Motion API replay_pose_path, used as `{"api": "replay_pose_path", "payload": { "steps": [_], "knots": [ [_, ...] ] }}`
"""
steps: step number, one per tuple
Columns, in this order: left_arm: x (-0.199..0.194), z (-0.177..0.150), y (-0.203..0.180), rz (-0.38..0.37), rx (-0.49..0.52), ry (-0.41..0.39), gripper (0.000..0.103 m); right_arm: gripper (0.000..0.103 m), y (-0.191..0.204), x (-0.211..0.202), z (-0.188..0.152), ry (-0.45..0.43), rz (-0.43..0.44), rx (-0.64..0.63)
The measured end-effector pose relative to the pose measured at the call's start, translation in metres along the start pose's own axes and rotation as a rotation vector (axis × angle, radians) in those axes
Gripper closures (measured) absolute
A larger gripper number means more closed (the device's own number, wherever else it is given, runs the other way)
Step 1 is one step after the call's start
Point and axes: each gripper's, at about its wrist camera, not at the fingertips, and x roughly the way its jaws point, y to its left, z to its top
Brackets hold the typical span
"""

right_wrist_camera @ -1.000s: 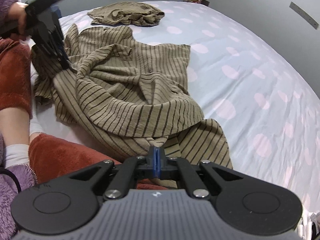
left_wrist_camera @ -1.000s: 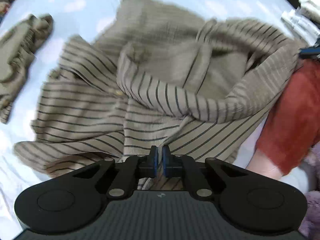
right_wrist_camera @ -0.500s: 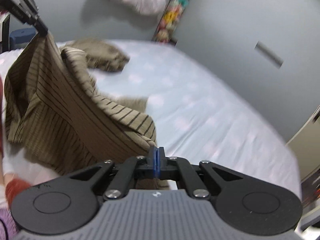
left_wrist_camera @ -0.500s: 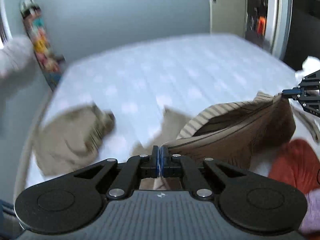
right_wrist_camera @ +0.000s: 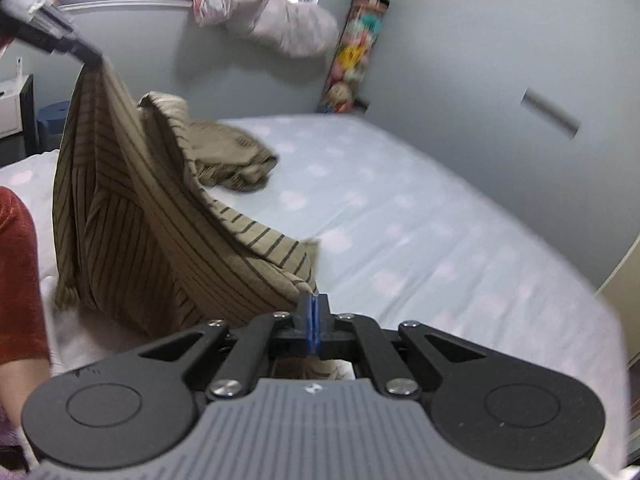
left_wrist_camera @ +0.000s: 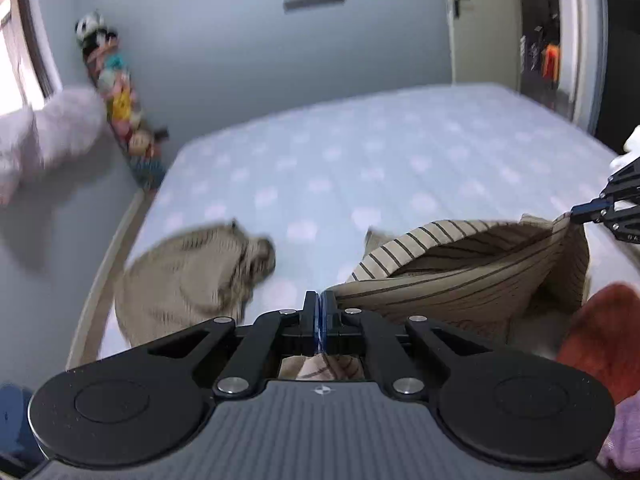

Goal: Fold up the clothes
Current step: 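Lift the shirt with both grippers and lay it back down, opening both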

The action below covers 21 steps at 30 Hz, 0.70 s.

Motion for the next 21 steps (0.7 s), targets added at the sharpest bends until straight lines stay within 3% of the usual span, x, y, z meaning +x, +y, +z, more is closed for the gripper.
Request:
{"api": "replay_pose_path", "payload": {
  "steps": [8, 14, 15, 16, 17, 18, 21],
  "knots": [
    [0.064, -0.039, 0.026, 0.005, -0.087, 0.175, 0.103, 0.101, 0.005, 0.081, -0.014, 0.112, 0.124, 0.104],
    [0.081, -0.06, 0.033, -0.048, -0.105, 0.222, 0.103, 0.095, 0.011, 0.103, -0.024, 0.157, 0.207, 0.148],
    [0.083, -0.063, 0.034, -0.051, -0.11, 0.224, 0.102, 0.085, 0.011, 0.105, -0.026, 0.163, 0.215, 0.153],
    [0.087, -0.063, 0.035, -0.051, -0.116, 0.221, 0.102, 0.066, 0.01, 0.104, -0.026, 0.165, 0.217, 0.158],
    [0.088, -0.065, 0.036, -0.057, -0.119, 0.215, 0.102, 0.057, 0.011, 0.102, -0.028, 0.162, 0.219, 0.161],
    [0.09, -0.067, 0.036, -0.061, -0.118, 0.214, 0.1, 0.052, 0.012, 0.1, -0.03, 0.158, 0.218, 0.161],
    [0.098, -0.071, 0.036, -0.06, -0.113, 0.239, 0.087, 0.051, 0.016, 0.106, -0.032, 0.162, 0.185, 0.17]
  ]
}}
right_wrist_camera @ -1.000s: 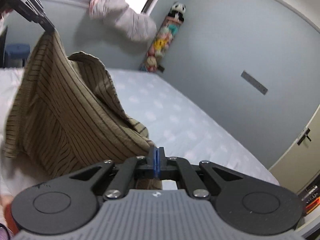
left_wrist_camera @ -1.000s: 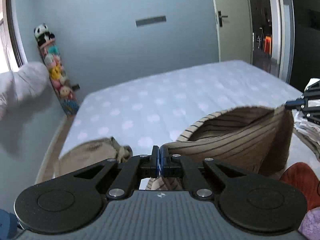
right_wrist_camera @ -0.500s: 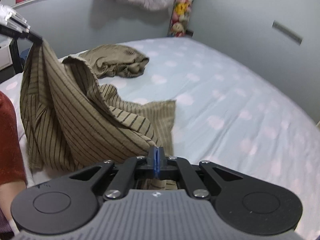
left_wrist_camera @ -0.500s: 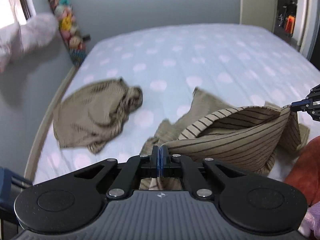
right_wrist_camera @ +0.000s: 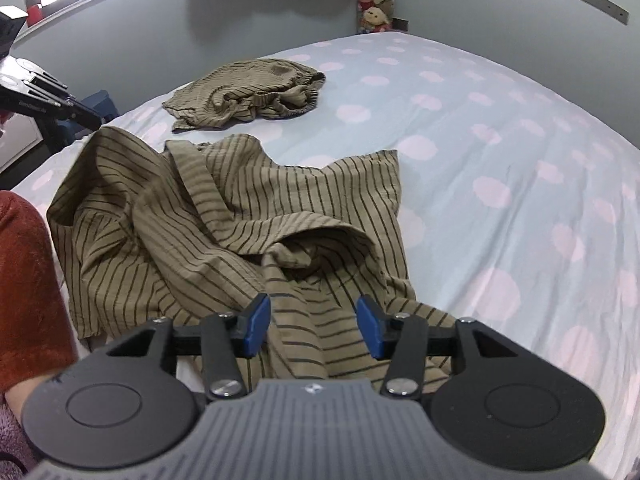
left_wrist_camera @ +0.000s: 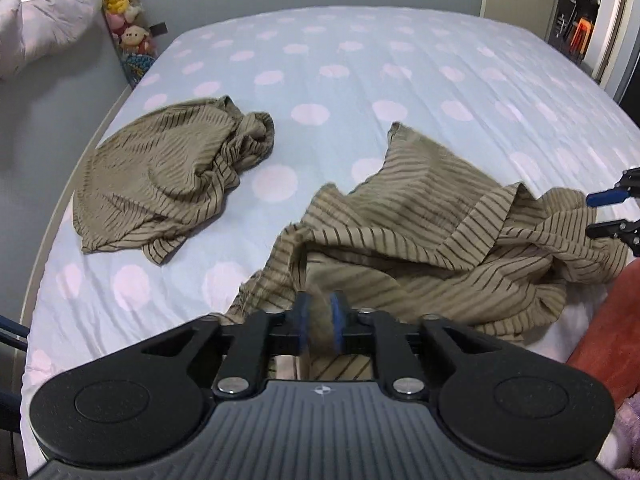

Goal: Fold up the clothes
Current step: 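Lift the shirt with both grippers and lay it back down, opening both, then grasp the striped shirt edge with the left gripper while the right gripper grasps another edge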

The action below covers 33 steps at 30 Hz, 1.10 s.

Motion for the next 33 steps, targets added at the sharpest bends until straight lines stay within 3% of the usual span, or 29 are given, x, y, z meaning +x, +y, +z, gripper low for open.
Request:
{"api": "replay_pose_path", "payload": {
  "steps": [5, 7, 10, 11, 13, 16, 21, 25, 27, 30, 33],
  "knots": [
    [0.015, 0.0, 0.002, -0.012, 0.017, 0.039, 0.07, 0.048, 0.014, 0.011, 0.002, 0.017, -0.013, -0.03],
    [0.021, 0.001, 0.008, -0.015, 0.002, 0.054, 0.066, 0.041, 0.019, 0.021, 0.006, 0.034, 0.002, -0.028],
    [0.024, 0.003, 0.023, -0.01, -0.037, 0.051, 0.064, 0.04, 0.026, 0.031, 0.008, 0.048, 0.024, -0.058],
    [0.025, 0.003, 0.029, -0.001, -0.051, 0.045, 0.061, 0.038, 0.028, 0.034, 0.008, 0.046, 0.034, -0.069],
    [0.025, 0.003, 0.04, 0.005, -0.08, 0.036, 0.059, 0.023, 0.031, 0.037, 0.009, 0.041, 0.039, -0.08],
    [0.031, 0.005, 0.053, -0.037, -0.129, 0.057, 0.055, 0.022, 0.034, 0.04, 0.011, 0.035, 0.023, -0.099],
    [0.057, 0.005, 0.051, -0.073, -0.108, 0.12, 0.054, 0.023, 0.034, 0.052, 0.013, 0.054, 0.01, -0.105],
    [0.071, 0.0, 0.051, -0.103, -0.133, 0.174, 0.058, 0.04, 0.036, 0.061, 0.011, 0.084, 0.008, -0.105],
    [0.072, -0.003, 0.05, -0.115, -0.138, 0.19, 0.058, 0.04, 0.04, 0.06, 0.009, 0.085, -0.003, -0.12],
    [0.072, -0.007, 0.049, -0.126, -0.147, 0.208, 0.068, 0.044, 0.048, 0.059, 0.004, 0.096, -0.014, -0.152],
    [0.073, -0.01, 0.048, -0.122, -0.17, 0.21, 0.075, 0.072, 0.053, 0.064, -0.002, 0.11, -0.07, -0.191]
  ]
}}
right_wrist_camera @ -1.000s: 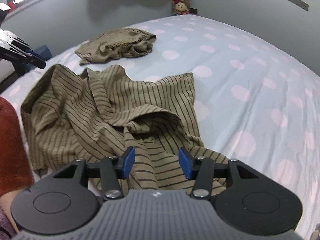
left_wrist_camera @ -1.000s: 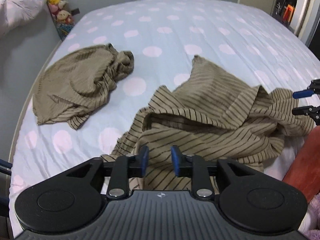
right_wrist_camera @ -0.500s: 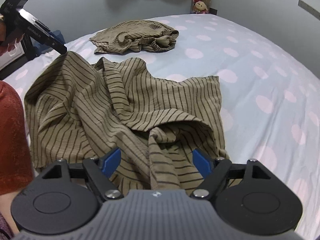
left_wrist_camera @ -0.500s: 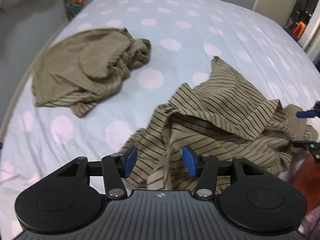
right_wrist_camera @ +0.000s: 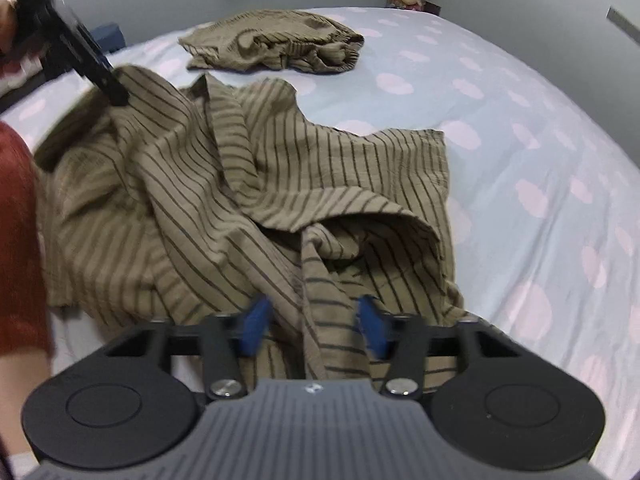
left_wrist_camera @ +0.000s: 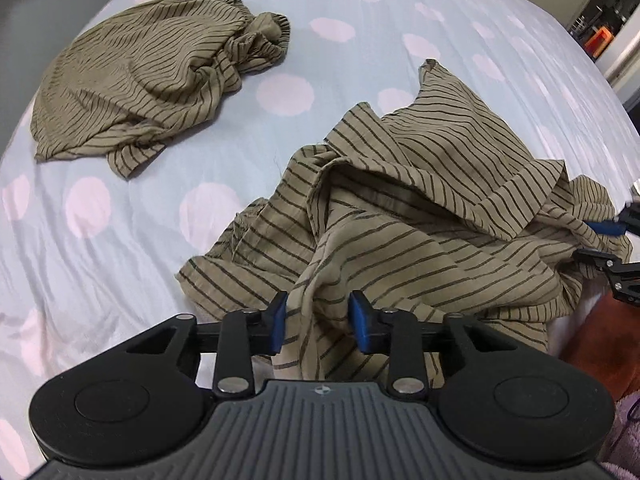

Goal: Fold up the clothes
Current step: 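Grasp the striped shirt edge with the left gripper while the right gripper grasps another edge, then lift the striped shirt high with both grippers and shake it out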

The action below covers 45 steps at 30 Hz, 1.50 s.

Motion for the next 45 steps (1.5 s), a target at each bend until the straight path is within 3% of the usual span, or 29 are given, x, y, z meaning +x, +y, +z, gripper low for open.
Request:
{"api": "replay_pose_path", "payload": {
  "steps": [2, 9, 10, 11, 12, 13, 20, 25, 32, 38, 45],
  "knots": [
    [-0.001, -0.002, -0.001, 0.0, -0.014, -0.007, 0.081, 0.072, 0.004, 0.003, -0.003, 0.007, -0.042, -0.032],
    [-0.006, -0.013, -0.013, 0.045, 0.001, -0.029, 0.082, 0.071, 0.029, -0.005, -0.011, -0.025, -0.196, -0.21],
    [-0.006, -0.014, -0.015, 0.058, 0.006, -0.03, 0.087, 0.073, 0.032, -0.004, -0.011, -0.017, -0.214, -0.235],
    [-0.006, -0.015, -0.015, 0.071, 0.008, -0.031, 0.093, 0.078, 0.036, -0.002, -0.012, -0.009, -0.232, -0.259],
    [-0.006, -0.016, -0.016, 0.08, 0.009, -0.028, 0.097, 0.093, 0.039, -0.001, -0.013, -0.001, -0.249, -0.284],
    [-0.006, -0.018, -0.017, 0.09, 0.011, -0.026, 0.1, 0.1, 0.039, -0.001, -0.013, 0.008, -0.257, -0.288],
    [-0.041, -0.024, -0.02, 0.122, 0.023, -0.092, 0.103, 0.101, 0.007, -0.034, -0.006, -0.057, -0.366, -0.183],
    [-0.078, -0.024, -0.034, 0.073, 0.047, -0.177, 0.103, 0.101, -0.035, -0.077, 0.007, -0.137, -0.476, -0.084],
    [-0.164, -0.004, -0.071, 0.055, 0.117, -0.403, 0.103, 0.101, -0.082, -0.171, 0.046, -0.317, -0.616, -0.018],
    [-0.261, 0.034, -0.11, 0.149, 0.224, -0.617, 0.103, 0.101, -0.11, -0.265, 0.088, -0.485, -0.681, 0.015],
    [-0.396, 0.061, -0.164, 0.262, 0.296, -0.939, 0.103, 0.101, -0.121, -0.38, 0.135, -0.671, -0.863, -0.037]
  ]
}}
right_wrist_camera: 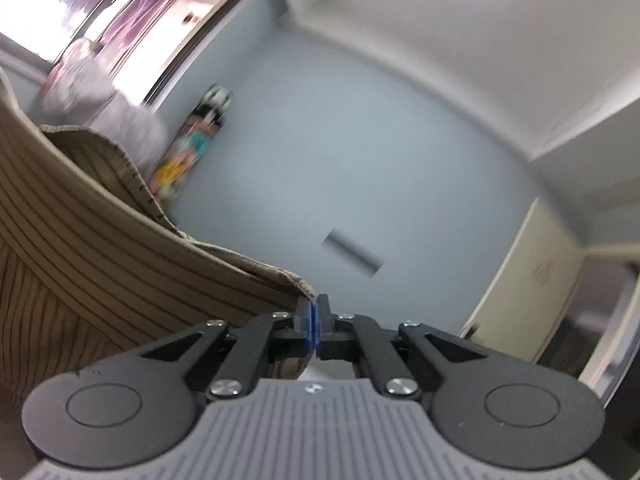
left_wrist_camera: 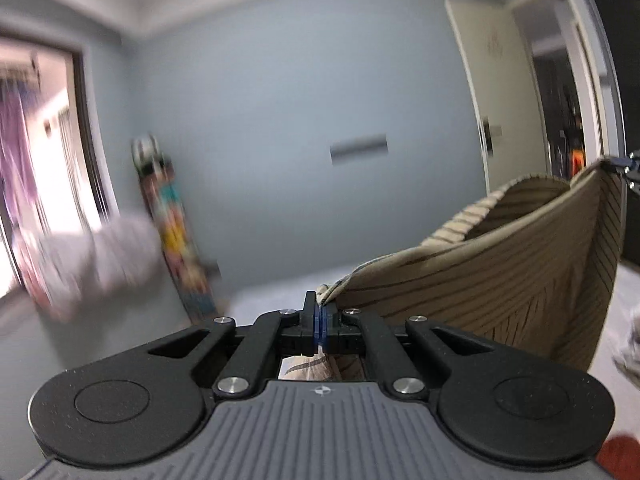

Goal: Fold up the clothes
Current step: 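Lift the striped shirt high with both grippers and shake it out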

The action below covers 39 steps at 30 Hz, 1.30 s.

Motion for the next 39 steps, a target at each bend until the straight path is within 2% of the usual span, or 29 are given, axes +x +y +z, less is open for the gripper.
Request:
{"api": "replay_pose_path", "payload": {
  "steps": [4, 7, 11, 16, 20, 27, 33, 39],
  "knots": [
    [-0.038, 0.057, -0.006, 0.054, 0.039, -0.14, 0.103, 0.101, -0.046, -0.023, 0.048, -0.084, -0.067, 0.027],
    [-0.064, 0.079, -0.009, 0.072, 0.049, -0.213, 0.103, 0.101, -0.072, -0.043, 0.072, -0.129, -0.093, 0.023],
    [-0.092, 0.085, -0.015, 0.063, 0.053, -0.289, 0.103, 0.101, -0.093, -0.078, 0.091, -0.185, -0.142, -0.013],
    [-0.107, 0.077, -0.019, 0.044, 0.071, -0.325, 0.103, 0.101, -0.103, -0.113, 0.098, -0.218, -0.168, -0.032],
    [-0.11, 0.073, -0.018, 0.037, 0.085, -0.328, 0.103, 0.101, -0.102, -0.133, 0.099, -0.227, -0.177, -0.044],
    [-0.1, 0.067, -0.013, 0.043, 0.08, -0.294, 0.103, 0.101, -0.096, -0.125, 0.094, -0.212, -0.155, -0.052],
    [-0.059, 0.064, -0.017, 0.03, 0.078, -0.223, 0.103, 0.101, -0.08, -0.081, 0.078, -0.151, -0.113, -0.052],
    [0.015, 0.054, -0.018, 0.023, 0.094, -0.114, 0.103, 0.101, -0.063, -0.021, 0.052, -0.065, -0.058, -0.046]
  ]
}}
